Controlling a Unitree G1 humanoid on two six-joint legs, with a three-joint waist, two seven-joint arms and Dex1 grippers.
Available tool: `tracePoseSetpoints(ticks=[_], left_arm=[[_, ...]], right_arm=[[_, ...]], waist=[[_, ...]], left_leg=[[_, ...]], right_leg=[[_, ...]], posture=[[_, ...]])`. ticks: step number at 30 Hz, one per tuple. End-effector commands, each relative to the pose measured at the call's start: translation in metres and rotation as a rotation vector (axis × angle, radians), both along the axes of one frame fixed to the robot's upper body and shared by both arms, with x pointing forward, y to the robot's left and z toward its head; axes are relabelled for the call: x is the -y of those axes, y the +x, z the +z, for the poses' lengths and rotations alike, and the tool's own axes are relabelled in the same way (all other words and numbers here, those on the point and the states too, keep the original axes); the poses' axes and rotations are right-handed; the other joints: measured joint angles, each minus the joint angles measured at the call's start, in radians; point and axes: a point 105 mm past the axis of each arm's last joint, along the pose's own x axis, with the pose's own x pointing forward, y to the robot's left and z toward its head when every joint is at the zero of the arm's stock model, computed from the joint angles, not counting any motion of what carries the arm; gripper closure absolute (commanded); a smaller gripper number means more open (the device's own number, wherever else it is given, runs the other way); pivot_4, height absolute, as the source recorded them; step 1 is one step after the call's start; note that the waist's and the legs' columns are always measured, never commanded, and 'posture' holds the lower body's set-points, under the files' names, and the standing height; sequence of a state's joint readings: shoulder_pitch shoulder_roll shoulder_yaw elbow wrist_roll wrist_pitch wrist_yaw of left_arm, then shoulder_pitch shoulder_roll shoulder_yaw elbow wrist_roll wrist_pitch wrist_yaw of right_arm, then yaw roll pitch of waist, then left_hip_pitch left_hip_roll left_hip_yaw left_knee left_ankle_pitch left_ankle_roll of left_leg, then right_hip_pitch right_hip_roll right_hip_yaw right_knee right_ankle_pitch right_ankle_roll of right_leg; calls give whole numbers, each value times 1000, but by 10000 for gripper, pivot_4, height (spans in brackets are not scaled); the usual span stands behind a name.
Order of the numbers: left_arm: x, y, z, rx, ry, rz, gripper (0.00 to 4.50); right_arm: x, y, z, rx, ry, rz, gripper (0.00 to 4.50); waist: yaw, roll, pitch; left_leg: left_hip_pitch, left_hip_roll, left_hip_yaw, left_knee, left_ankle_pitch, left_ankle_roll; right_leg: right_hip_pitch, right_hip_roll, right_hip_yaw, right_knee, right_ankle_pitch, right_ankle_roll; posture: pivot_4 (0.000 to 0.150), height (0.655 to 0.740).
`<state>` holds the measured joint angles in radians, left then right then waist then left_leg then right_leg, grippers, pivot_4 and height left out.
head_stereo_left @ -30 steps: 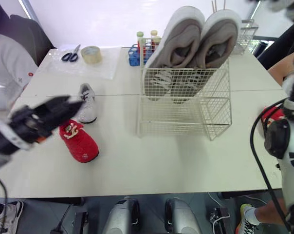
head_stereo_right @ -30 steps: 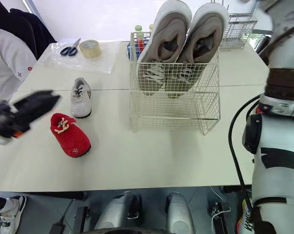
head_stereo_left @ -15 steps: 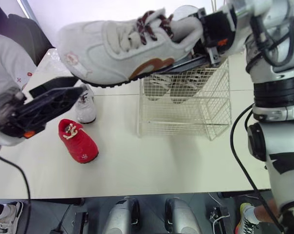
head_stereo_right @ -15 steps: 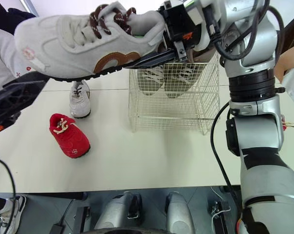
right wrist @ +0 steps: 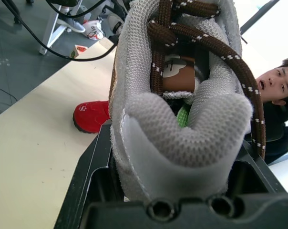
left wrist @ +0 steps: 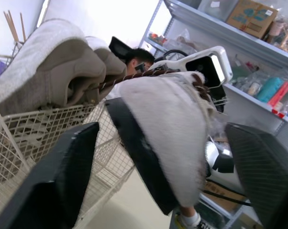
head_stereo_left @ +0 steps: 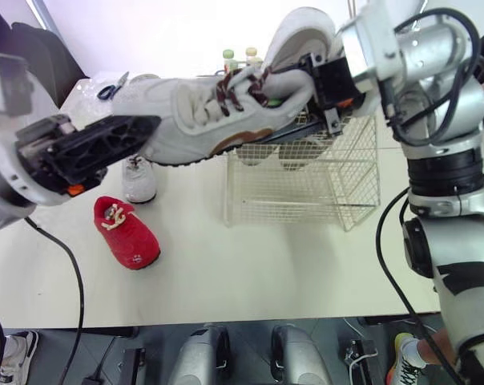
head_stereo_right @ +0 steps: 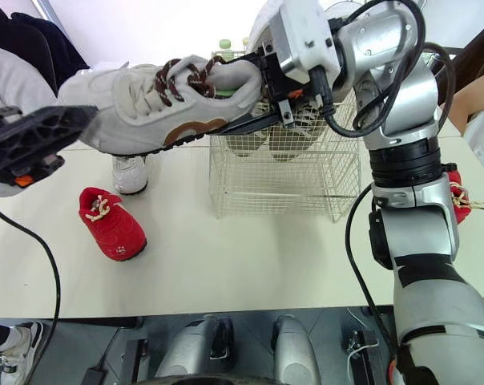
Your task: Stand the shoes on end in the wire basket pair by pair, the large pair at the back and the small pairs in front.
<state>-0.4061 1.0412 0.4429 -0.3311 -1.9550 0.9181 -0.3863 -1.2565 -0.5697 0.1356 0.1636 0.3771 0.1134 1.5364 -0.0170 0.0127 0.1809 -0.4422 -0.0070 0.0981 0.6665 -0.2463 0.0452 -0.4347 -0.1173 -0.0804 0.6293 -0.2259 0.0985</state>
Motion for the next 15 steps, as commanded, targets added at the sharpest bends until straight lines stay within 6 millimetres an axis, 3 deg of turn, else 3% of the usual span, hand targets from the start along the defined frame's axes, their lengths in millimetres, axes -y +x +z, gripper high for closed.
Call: tracePoseSetpoints(ticks=[1, 5, 8, 13, 14, 15], left_arm=[[2, -5, 5, 17, -18, -45, 23049], [2, -5, 3, 14, -25, -50, 39283], [-2, -4, 4, 16, -55, -35, 40945], [-14, -7, 8, 65, -174, 27, 41050], [-16, -8, 9, 74, -197, 44, 41050], [-19, -8, 9, 85, -228, 66, 41050]], right_arm=[[0, -11, 13, 64, 38, 9, 26855], [1, -11, 13, 67, 42, -3, 26855], [4, -10, 15, 64, 46, -25, 26855], [34, 11, 47, -49, 246, -215, 3610], [44, 14, 53, -95, 304, -251, 283], [56, 17, 60, -163, 386, -288, 283]], waist=[[0, -1, 0], [1, -2, 1], [1, -3, 1], [2, -6, 3], [3, -6, 3], [5, -7, 3]], left_leg=[[0, 0, 0, 0, 0, 0], [0, 0, 0, 0, 0, 0], [0, 0, 0, 0, 0, 0], [0, 0, 0, 0, 0, 0], [0, 0, -1, 1, 0, 0], [0, 0, -1, 1, 0, 0]], right_leg=[[0, 0, 0, 0, 0, 0], [0, 0, 0, 0, 0, 0], [1, 0, 0, 0, 0, 0], [1, -1, 0, 0, 0, 0], [1, -1, 0, 0, 0, 0], [1, -1, 0, 0, 0, 0]], posture=[[1500, 7371], [1500, 7371], [1500, 7371], [1500, 7371], [1500, 7371], [1500, 7371]])
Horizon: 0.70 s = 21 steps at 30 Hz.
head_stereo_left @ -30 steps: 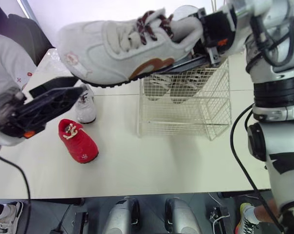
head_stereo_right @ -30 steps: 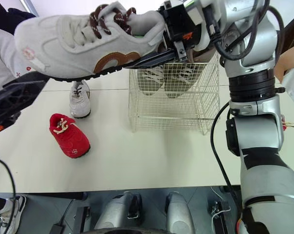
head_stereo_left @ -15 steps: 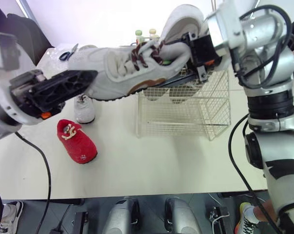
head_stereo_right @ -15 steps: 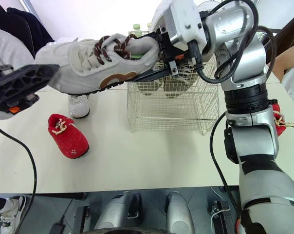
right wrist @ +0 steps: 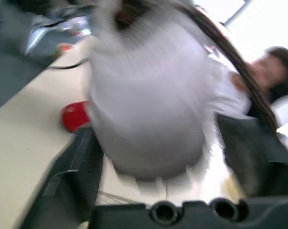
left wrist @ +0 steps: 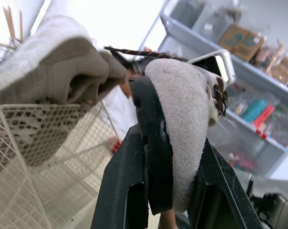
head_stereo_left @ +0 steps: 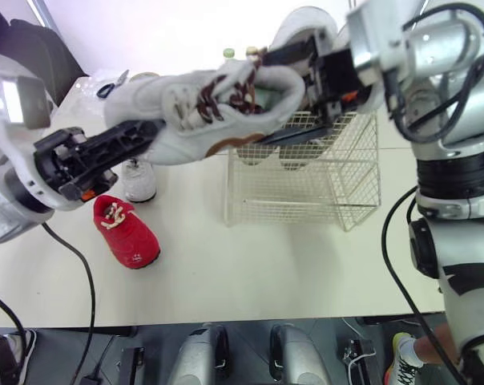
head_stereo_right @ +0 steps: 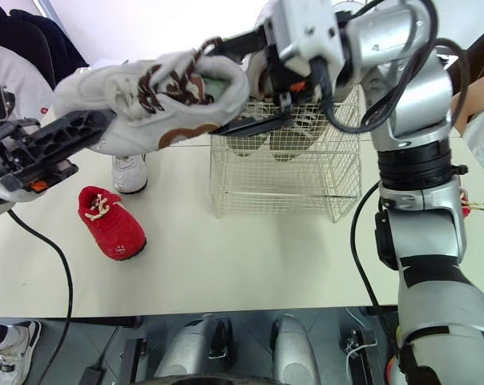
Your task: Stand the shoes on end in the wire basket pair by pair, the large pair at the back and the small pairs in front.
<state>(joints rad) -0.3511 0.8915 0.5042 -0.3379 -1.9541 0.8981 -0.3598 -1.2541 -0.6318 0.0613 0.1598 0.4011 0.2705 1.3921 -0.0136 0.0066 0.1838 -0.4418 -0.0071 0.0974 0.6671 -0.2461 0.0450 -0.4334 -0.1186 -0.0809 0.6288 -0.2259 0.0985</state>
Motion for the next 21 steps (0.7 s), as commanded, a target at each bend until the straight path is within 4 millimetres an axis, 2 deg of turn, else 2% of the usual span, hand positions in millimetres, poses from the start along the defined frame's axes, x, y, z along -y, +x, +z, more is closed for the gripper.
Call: tracePoseSetpoints(ticks=[1, 3, 6, 9, 11, 17, 21], left_arm=[[-10, -13, 17, 109, -107, 74, 41050], [-14, -15, 18, 128, -181, 108, 41050], [-13, -17, 20, 145, -242, 124, 41050], [-10, -14, 25, 152, -349, 124, 41050], [-6, -9, 26, 156, -402, 115, 41050], [11, -1, 23, 154, -433, 52, 41050], [15, 2, 23, 160, -427, 39, 41050]], right_arm=[[48, 5, 40, -135, 327, -137, 283], [65, 5, 39, -285, 498, -146, 283], [66, -3, 30, -455, 617, -103, 283], [39, -13, 3, -749, 763, 52, 283], [17, -20, -6, -860, 813, 119, 283], [-25, -37, -7, -981, 847, 209, 283], [-30, -38, -5, -1034, 897, 235, 283]], waist=[[2, -1, 0], [3, -3, -1], [-1, -4, -1], [-7, -4, -2], [-7, -3, -2], [5, -4, -2], [2, -5, -2]], left_leg=[[0, 0, 0, 0, 0, 0], [0, 0, -2, 0, 0, -1], [0, 0, -5, -1, -2, -3], [2, 0, -5, -2, -1, -4], [3, 2, -5, -3, 1, -3], [3, 0, -5, -2, 2, -2], [3, -1, -4, -1, 2, 1]], right_leg=[[0, 0, 0, 0, 0, 0], [2, -1, 0, -2, 0, -1], [4, -2, -2, -4, -1, -4], [4, -1, -2, -3, 0, -4], [5, 0, -2, -2, 1, -3], [5, 1, -3, -1, 1, -3], [5, 3, -4, 0, 1, -3]], posture=[[1500, 7371], [1500, 7371], [1500, 7371], [1500, 7371], [1500, 7371], [1500, 7371], [1500, 7371]])
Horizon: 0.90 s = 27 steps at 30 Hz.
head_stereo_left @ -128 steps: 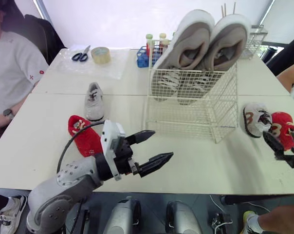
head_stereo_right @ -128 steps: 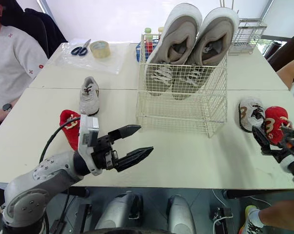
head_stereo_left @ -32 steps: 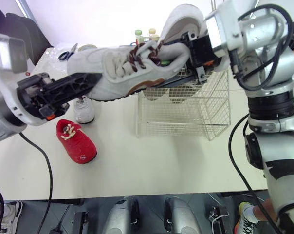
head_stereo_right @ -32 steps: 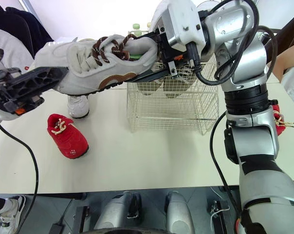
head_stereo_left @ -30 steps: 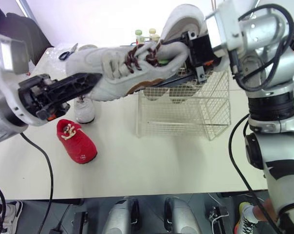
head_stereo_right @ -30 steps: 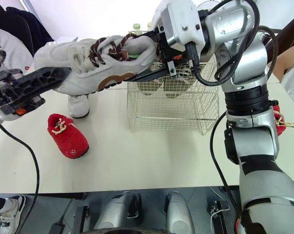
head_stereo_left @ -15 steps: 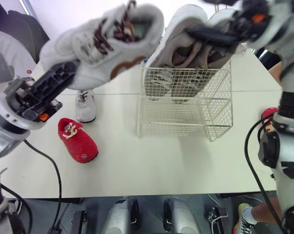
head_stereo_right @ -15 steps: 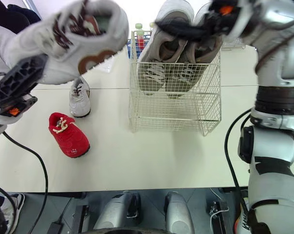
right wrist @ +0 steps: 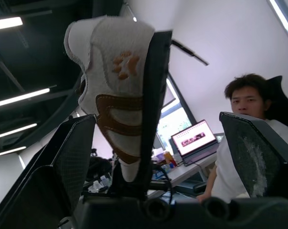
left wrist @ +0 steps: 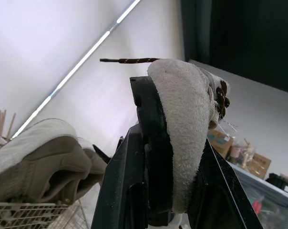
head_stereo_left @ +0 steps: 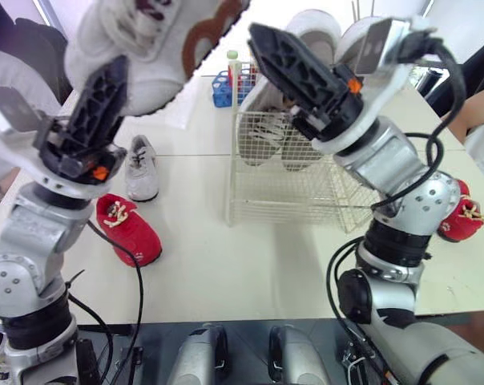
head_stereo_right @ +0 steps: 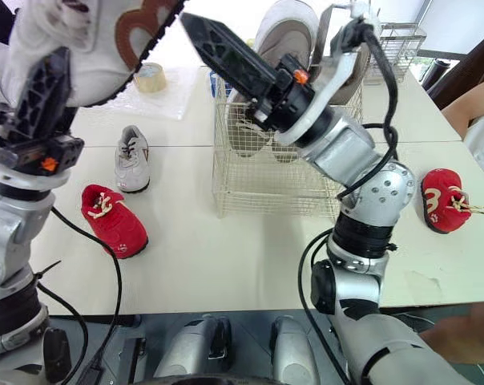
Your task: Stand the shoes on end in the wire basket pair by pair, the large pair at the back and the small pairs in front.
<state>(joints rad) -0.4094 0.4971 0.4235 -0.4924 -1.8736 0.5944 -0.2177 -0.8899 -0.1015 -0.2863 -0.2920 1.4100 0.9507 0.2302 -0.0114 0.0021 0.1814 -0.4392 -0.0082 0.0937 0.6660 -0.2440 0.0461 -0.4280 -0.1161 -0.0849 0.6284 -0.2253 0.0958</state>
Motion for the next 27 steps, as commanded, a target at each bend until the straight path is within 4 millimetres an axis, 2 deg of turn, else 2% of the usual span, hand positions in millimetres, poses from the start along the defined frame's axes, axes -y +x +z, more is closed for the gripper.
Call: tracePoseSetpoints(ticks=[1, 14, 17, 20, 22, 23, 24, 25, 27], left_arm=[[2, -5, 8, 61, -4, -4, 41050], [21, 9, -14, 24, 54, -3, 41050], [21, 10, -16, 18, 56, -5, 41050], [20, 11, -17, 12, 60, 4, 41050], [21, 13, -20, 1, 75, 12, 41050], [22, 13, -22, -8, 95, 13, 41050], [24, 15, -26, -21, 123, 14, 30679], [27, 17, -31, -27, 180, 32, 27277], [32, 22, -44, -28, 347, 94, 17268]], right_arm=[[1, -6, 11, 7, 65, 4, 283], [4, -9, 17, 47, 84, -18, 283], [4, -12, 17, 65, 75, -22, 9237], [3, -14, 16, 74, 70, -20, 24753], [3, -15, 17, 81, 66, -18, 33764], [3, -16, 18, 91, 61, -22, 36559], [5, -16, 20, 105, 54, -27, 36908], [8, -16, 23, 130, 39, -39, 36908], [18, -14, 31, 198, -6, -83, 36908]], waist=[[0, 0, 0], [-2, 0, 0], [-2, 0, 0], [0, 0, 0], [-1, 0, 0], [-1, 0, 0], [-1, 0, 0], [-1, 0, 0], [0, 0, 1]], left_leg=[[0, 0, 0, 0, 0, 0], [0, 1, 0, 0, 0, 0], [0, 1, 0, 0, 0, 1], [0, 1, 0, 0, 0, 1], [0, 1, 0, 0, 0, 1], [0, 1, 0, 0, 0, 1], [0, 1, 0, 0, 0, 1], [0, 1, 0, 0, 0, 1], [0, 1, 0, 0, 0, 1]], right_leg=[[0, 0, 0, 0, 0, 0], [0, 3, 0, 0, 0, 1], [0, 3, 0, 0, 0, 1], [0, 3, 0, 0, 0, 1], [0, 3, 0, 0, 0, 1], [0, 3, 0, 0, 0, 1], [0, 3, 0, 0, 0, 1], [0, 3, 0, 0, 0, 1], [0, 3, 0, 0, 0, 1]], posture=[[1500, 7371], [1500, 7371], [1500, 7371], [1500, 7371], [1500, 7371], [1500, 7371], [1500, 7371], [1500, 7371], [1500, 7371]])
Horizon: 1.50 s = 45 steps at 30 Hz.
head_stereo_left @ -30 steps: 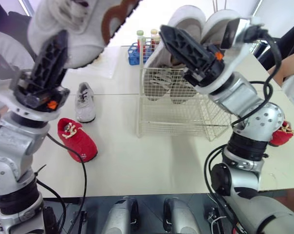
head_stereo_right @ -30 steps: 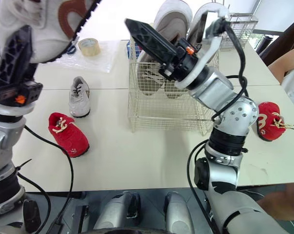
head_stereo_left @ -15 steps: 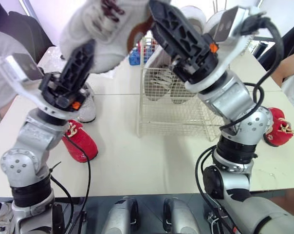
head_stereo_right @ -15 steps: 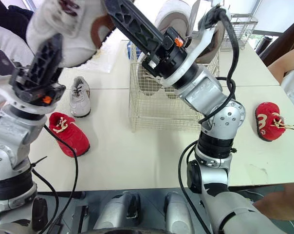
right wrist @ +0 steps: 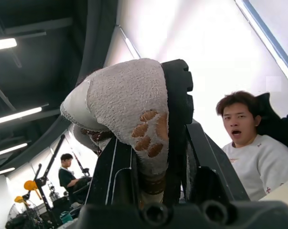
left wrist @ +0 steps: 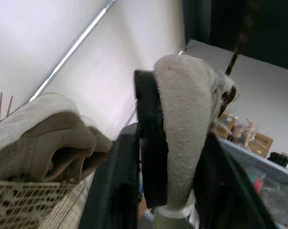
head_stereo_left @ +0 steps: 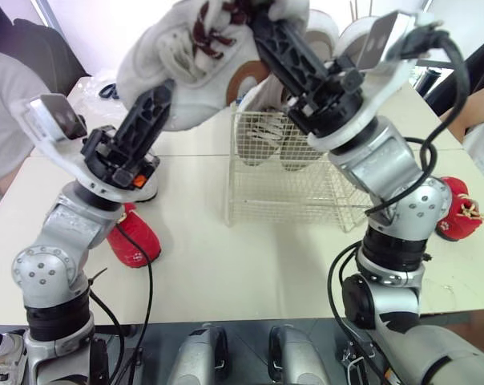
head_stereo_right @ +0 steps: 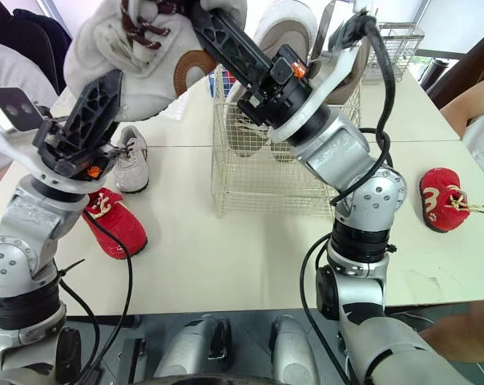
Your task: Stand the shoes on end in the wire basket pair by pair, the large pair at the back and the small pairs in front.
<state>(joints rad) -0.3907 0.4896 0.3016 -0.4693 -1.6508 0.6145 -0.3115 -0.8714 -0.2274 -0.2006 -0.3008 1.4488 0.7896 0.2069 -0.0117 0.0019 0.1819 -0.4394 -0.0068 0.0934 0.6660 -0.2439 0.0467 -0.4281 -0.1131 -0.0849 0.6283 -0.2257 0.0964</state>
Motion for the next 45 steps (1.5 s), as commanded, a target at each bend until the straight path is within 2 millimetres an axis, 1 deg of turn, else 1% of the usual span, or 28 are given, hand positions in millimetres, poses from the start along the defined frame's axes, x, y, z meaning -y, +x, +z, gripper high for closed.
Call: tracePoseSetpoints(ticks=[1, 2, 3, 4, 5, 7, 10, 12, 15, 18, 20, 22, 25, 28, 30, 34, 37, 39, 41, 43, 44, 45], left_arm=[[7, 8, -21, 3, 257, 93, 12901], [7, 9, -24, 8, 297, 108, 7685], [5, 6, -31, 15, 384, 116, 3309], [3, 3, -35, 23, 449, 124, 3309], [-1, -1, -36, 31, 505, 126, 3309], [-7, -9, -34, 46, 586, 129, 3309], [-12, -20, -30, 68, 728, 139, 3309], [-11, -27, -26, 92, 807, 139, 3309], [-3, -29, -20, 118, 828, 156, 3309], [12, -26, -21, 139, 777, 181, 3309], [20, -23, -21, 127, 702, 197, 3309], [24, -19, -22, 103, 633, 222, 3309], [23, -12, -26, 54, 557, 272, 3309], [24, -8, -36, 4, 510, 303, 3309], [25, -7, -43, -17, 506, 308, 3309], [30, -8, -75, -75, 584, 280, 3309], [32, -8, -81, -76, 590, 257, 3309], [33, -7, -83, -72, 590, 248, 3309], [34, -5, -85, -68, 592, 239, 3309], [34, -4, -86, -67, 589, 234, 2903], [34, -3, -86, -66, 587, 233, 2903], [34, -3, -86, -66, 587, 232, 2903]], right_arm=[[12, -16, 27, 190, -41, -16, 36908], [14, -16, 29, 204, -52, -24, 36908], [27, -13, 35, 272, -115, -80, 36908], [39, -12, 40, 331, -179, -127, 36908], [53, -11, 44, 391, -260, -177, 36908], [72, -1, 50, 444, -381, -230, 36908], [95, 7, 51, 477, -542, -282, 36908], [111, 16, 47, 479, -645, -345, 36908], [131, 31, 36, 470, -775, -429, 36908], [146, 41, 28, 457, -850, -490, 36908], [151, 44, 22, 445, -880, -503, 36908], [156, 47, 15, 433, -915, -513, 36908], [160, 49, 12, 422, -925, -523, 36908], [162, 50, 6, 407, -938, -525, 36908], [163, 50, 4, 401, -941, -528, 36908], [165, 49, -6, 366, -961, -536, 36908], [169, 54, -22, 329, -1000, -536, 36908], [170, 58, -29, 297, -977, -522, 36908], [172, 64, -42, 262, -965, -515, 36908], [175, 69, -52, 228, -938, -515, 28793], [178, 71, -56, 215, -939, -519, 26001], [181, 72, -59, 205, -945, -525, 21481]], waist=[[0, 0, 0], [0, 0, 0], [0, 0, 0], [0, 1, 1], [1, 1, 1], [3, 0, 2], [-2, 0, 2], [-5, 1, 2], [-3, 2, 2], [2, 2, 2], [3, 2, 2], [3, 1, 2], [4, 1, 2], [3, 1, 2], [3, 1, 2], [2, 1, 2], [8, 1, 2], [10, 1, 2], [10, 1, 2], [12, 1, 2], [13, 1, 2], [15, 1, 2]], left_leg=[[0, 0, 0, 0, 0, 0], [0, 0, 0, 0, 0, 0], [0, 0, 1, 0, -1, 2], [0, 0, 1, 0, -4, 6], [-1, 0, 1, 0, -4, 6], [-3, 0, 1, 0, -4, 6], [-4, 1, 2, -1, -6, 8], [-4, 2, 3, -2, -6, 8], [-4, 2, 4, -3, -6, 7], [-4, 2, 4, -3, -4, 2], [-4, 1, 4, -2, -4, 2], [-4, 1, 4, -2, -4, 2], [-4, 1, 4, -2, -3, 2], [-4, 1, 4, -2, -3, 3], [-4, 1, 4, -2, -3, 3], [-3, 1, 4, -2, -3, 3], [-3, 1, 4, -1, -3, 3], [-3, 1, 4, -1, -4, 3], [-3, 1, 4, -1, -3, 3], [-3, 1, 4, -1, -3, 3], [-3, 1, 4, -1, -3, 3], [-3, 1, 4, -1, -3, 3]], right_leg=[[0, 0, 0, 0, 0, 0], [0, 0, 0, 0, 0, 0], [0, 0, 0, -1, 0, 0], [0, 0, 0, -1, 0, 0], [-1, 0, 0, -1, 0, 0], [-3, 0, 0, -3, 0, 0], [-2, 0, 0, -11, -2, -3], [-2, -1, 0, -13, -2, -4], [-2, -3, 1, -13, -2, -4], [-2, -4, 1, -13, -2, -4], [-2, -5, 2, -14, -1, -3], [-1, -5, 2, -14, 0, -1], [-1, -5, 2, -14, 0, -1], [-1, -5, 2, -14, 0, -1], [-1, -5, 2, -14, 0, -1], [0, -5, 2, -14, 0, -2], [0, -6, 2, -14, -1, -4], [0, -6, 2, -14, -1, -5], [0, -6, 2, -14, -1, -5], [0, -5, 2, -14, -1, -5], [0, -5, 2, -14, -1, -5], [0, -5, 2, -14, -1, -5]], posture=[[1500, 7371], [1500, 7371], [1500, 7371], [1500, 7371], [1500, 7371], [1500, 7371], [1500, 7371], [1500, 7371], [1500, 7371], [1500, 7371], [1500, 7371], [1500, 7371], [1500, 7371], [1500, 7371], [1500, 7371], [1500, 7371], [1500, 7371], [1500, 7371], [1500, 7371], [1500, 7371], [1500, 7371], [1500, 7371]])
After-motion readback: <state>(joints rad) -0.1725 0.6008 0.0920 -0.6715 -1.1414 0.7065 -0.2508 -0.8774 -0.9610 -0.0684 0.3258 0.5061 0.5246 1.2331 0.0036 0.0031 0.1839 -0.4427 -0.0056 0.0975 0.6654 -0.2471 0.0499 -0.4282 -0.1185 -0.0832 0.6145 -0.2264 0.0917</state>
